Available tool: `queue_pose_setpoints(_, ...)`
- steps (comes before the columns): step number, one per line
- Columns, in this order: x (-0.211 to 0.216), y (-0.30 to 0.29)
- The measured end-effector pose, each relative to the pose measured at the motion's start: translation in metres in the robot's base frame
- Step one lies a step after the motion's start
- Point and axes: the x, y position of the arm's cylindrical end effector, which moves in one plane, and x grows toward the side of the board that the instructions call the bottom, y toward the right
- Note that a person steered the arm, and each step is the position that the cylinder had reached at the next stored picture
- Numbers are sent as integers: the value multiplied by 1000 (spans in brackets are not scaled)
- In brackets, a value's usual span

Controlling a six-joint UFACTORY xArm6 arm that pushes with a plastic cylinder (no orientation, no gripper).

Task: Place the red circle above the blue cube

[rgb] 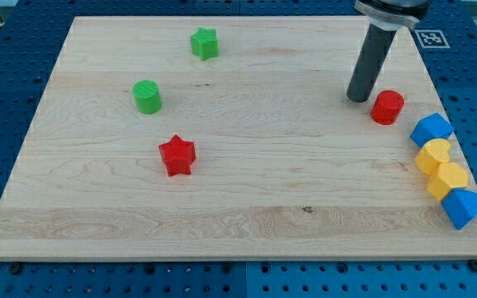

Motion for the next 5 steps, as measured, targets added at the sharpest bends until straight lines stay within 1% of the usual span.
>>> queue_pose_setpoints(1, 9, -3)
queue_pose_setpoints(5, 10, 6)
